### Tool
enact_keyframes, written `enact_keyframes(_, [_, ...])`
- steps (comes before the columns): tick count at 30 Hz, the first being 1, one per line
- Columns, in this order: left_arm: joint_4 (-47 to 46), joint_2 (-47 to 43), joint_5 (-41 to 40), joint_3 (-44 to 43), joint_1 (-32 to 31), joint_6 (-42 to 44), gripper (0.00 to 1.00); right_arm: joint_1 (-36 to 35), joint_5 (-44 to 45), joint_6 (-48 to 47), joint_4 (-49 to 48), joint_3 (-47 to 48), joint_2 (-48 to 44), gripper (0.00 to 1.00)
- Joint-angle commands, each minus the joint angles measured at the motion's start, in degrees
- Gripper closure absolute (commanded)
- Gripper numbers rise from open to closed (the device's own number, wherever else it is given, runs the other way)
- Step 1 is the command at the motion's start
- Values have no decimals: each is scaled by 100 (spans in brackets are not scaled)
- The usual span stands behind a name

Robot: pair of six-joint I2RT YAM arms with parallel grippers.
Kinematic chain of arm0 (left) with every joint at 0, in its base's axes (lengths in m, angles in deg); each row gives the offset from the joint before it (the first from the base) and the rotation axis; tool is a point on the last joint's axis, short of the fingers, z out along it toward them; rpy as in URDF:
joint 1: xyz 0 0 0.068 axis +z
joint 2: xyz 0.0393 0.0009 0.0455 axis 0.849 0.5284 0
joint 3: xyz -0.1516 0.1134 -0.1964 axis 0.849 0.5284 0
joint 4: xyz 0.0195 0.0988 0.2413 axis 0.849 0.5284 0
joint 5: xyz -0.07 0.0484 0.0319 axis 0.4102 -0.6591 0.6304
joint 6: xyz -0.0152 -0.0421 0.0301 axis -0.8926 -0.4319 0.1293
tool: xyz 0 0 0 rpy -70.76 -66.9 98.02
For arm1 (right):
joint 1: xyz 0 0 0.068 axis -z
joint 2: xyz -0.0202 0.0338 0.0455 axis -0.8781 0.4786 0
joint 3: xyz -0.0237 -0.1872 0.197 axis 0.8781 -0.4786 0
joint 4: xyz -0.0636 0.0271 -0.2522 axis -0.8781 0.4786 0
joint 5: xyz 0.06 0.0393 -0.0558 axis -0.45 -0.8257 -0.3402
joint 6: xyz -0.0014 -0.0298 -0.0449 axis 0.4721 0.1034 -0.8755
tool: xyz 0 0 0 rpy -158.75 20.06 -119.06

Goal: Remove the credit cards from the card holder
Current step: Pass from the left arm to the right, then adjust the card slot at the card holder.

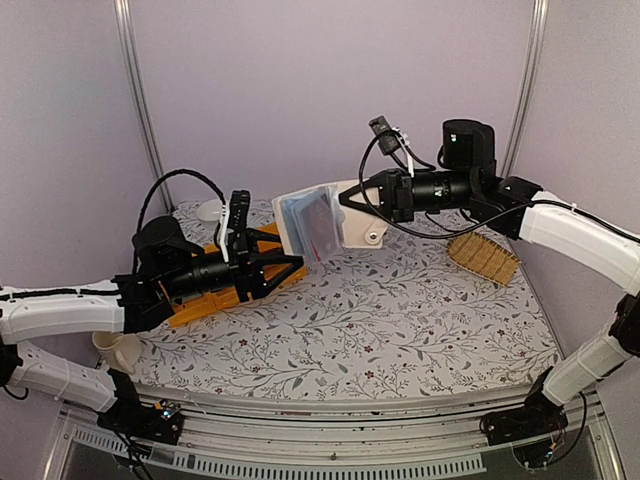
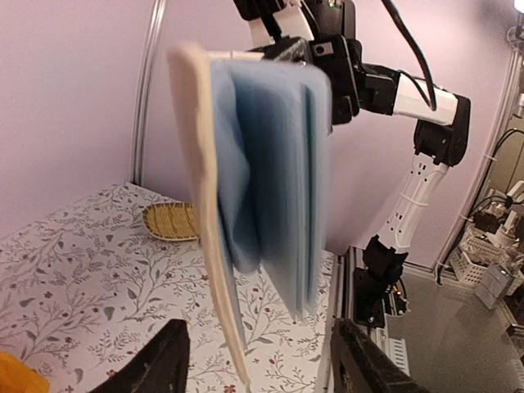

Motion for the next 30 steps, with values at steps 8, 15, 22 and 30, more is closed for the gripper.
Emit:
enact_keyframes(8, [-281, -682, -374, 542, 23, 850, 2, 346, -298, 581, 266, 330, -487, 99])
enact_keyframes(15, [-283, 97, -166, -193, 31, 273, 2, 347, -890, 616, -236, 229, -489, 98])
enact_keyframes(22, [-910, 433, 481, -505, 93, -126, 2, 348, -979, 649, -475, 54, -487, 98])
enact_keyframes(30, [-1146, 722, 832, -701, 104, -324, 56, 347, -950, 630, -522, -47, -541, 99])
